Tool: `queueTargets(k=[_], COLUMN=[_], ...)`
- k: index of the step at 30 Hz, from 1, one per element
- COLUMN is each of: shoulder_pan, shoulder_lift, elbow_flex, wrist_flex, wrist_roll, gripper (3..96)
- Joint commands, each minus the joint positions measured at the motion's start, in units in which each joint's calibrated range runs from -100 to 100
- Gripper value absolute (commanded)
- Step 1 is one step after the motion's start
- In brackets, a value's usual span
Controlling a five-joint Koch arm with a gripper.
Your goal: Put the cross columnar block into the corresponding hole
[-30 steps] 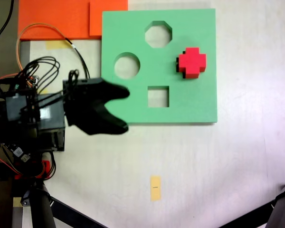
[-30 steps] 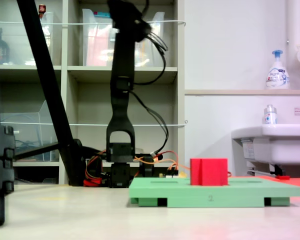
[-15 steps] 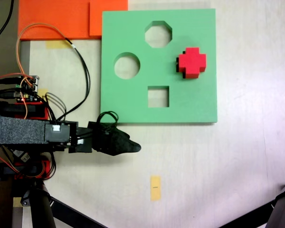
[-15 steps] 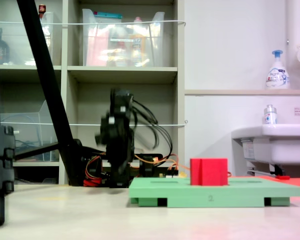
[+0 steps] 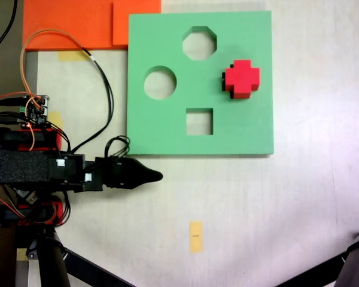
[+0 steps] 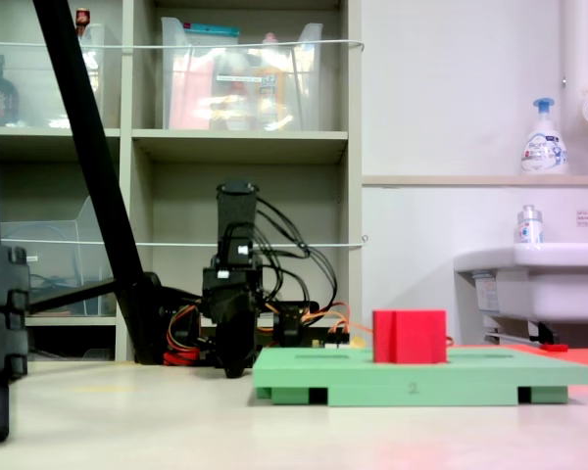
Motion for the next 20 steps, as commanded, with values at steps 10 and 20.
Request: queueTargets(k=[10, 20], shoulder_pan=[-0.34, -0.34], shoulder_lift=[-0.55, -0.55], elbow_flex=[-1.37, -1.37], wrist_flex=[-5.5, -5.6], wrist_roll=[-0.2, -0.2], gripper=[49.3, 49.3])
